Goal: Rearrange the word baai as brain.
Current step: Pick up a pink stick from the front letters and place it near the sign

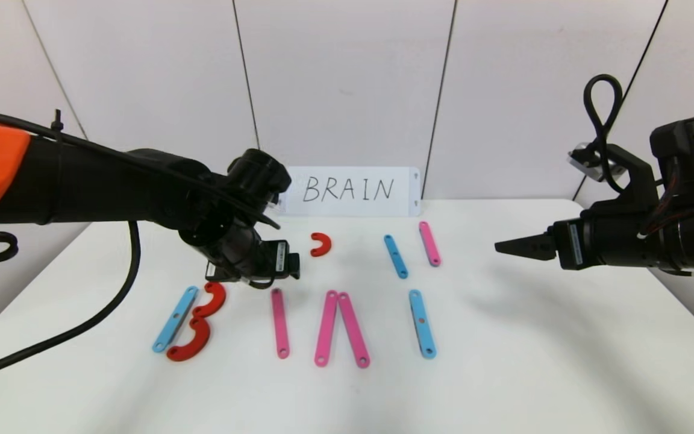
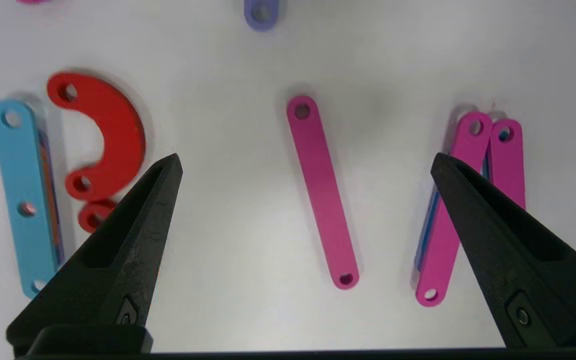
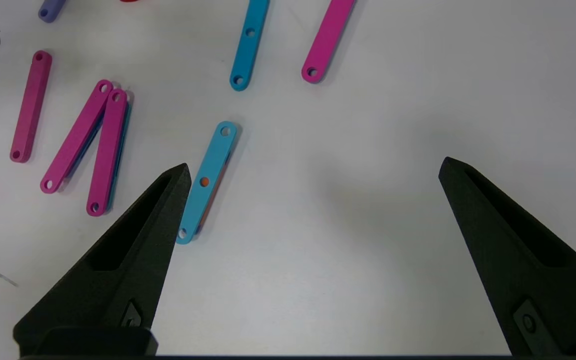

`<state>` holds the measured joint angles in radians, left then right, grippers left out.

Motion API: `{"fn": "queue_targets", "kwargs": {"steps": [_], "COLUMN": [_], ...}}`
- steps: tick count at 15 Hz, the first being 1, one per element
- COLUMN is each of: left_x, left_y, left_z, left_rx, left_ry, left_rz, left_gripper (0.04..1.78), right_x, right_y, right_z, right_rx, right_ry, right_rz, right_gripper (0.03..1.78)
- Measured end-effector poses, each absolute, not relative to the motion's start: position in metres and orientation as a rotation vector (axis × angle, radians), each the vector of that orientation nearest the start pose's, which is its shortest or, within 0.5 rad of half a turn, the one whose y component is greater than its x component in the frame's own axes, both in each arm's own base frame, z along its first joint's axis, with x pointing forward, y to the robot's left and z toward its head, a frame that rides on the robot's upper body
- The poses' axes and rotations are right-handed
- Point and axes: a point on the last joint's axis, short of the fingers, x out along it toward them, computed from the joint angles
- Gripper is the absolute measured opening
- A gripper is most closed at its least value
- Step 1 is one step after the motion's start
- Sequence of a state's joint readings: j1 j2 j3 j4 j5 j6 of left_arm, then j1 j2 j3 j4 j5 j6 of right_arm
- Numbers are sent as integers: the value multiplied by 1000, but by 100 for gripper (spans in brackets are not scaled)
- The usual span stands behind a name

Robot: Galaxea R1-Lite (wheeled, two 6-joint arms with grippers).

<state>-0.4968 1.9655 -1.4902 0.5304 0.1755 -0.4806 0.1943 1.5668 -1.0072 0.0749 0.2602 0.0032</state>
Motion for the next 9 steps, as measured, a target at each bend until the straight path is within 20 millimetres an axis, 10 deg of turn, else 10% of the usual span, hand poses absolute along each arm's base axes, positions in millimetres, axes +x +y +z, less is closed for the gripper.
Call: {"fn": "queue_targets", "kwargs": {"steps": [9], "left_x": [289], "left_y": [-189], "left_z": [148], "left_rx": [-72], "left_ry": [1014], "left_rz": [21], "left_gripper": [175], "right_x": [262], "right_y": [58], "right_z": [211], "right_rx": [24], "right_ry": [631], "right_rz": [438], "right_gripper": [174]}}
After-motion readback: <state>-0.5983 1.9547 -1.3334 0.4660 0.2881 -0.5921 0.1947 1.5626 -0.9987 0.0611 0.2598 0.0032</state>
